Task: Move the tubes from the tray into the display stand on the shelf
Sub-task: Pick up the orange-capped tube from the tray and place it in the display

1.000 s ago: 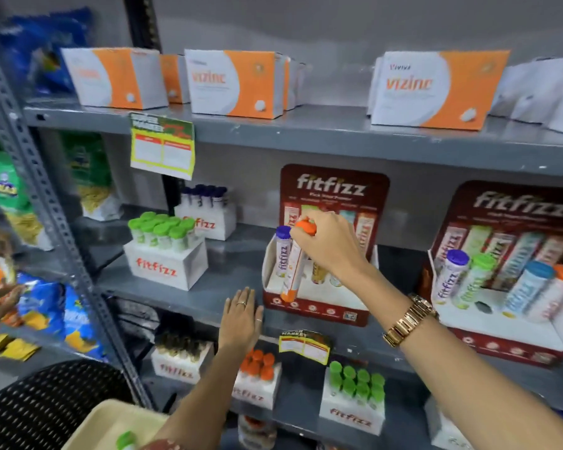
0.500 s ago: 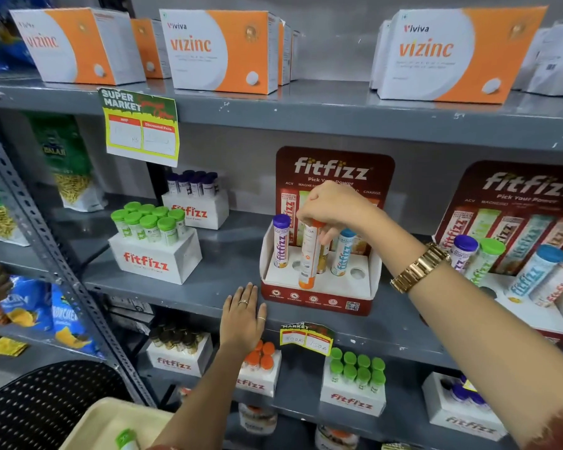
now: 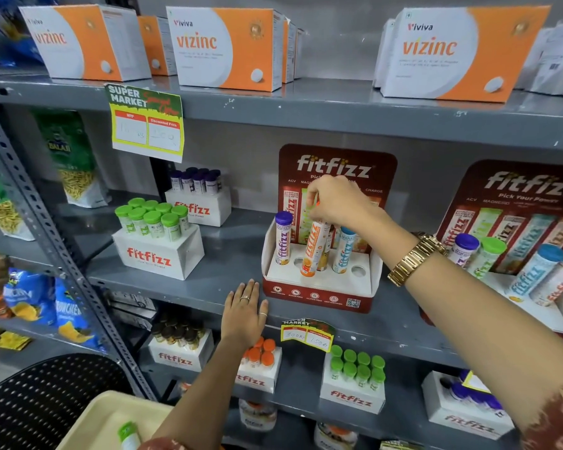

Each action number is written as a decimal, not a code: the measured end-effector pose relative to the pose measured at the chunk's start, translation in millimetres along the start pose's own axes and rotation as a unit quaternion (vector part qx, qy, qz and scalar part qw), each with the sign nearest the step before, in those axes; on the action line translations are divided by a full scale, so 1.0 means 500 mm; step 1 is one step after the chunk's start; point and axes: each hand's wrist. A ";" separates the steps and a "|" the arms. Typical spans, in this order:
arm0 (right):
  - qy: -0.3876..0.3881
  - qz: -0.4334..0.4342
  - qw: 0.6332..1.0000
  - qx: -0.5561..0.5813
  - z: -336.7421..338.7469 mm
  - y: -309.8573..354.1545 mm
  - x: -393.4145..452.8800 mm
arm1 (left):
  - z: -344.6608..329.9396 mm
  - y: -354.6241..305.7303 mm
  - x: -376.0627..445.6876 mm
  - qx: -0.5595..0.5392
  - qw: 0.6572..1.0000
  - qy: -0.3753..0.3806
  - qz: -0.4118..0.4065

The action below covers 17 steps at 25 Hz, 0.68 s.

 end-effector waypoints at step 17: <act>-0.029 -0.157 0.984 -0.081 -0.041 -0.127 0.021 | -0.008 0.008 0.006 -0.013 1.000 -0.010 -0.008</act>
Point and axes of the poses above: each hand's wrist, its own x-axis towards the middle knuckle, its own z-axis out of the back of the hand, y = z × x, and after that the axes turned 11 degrees about -x, right-handed
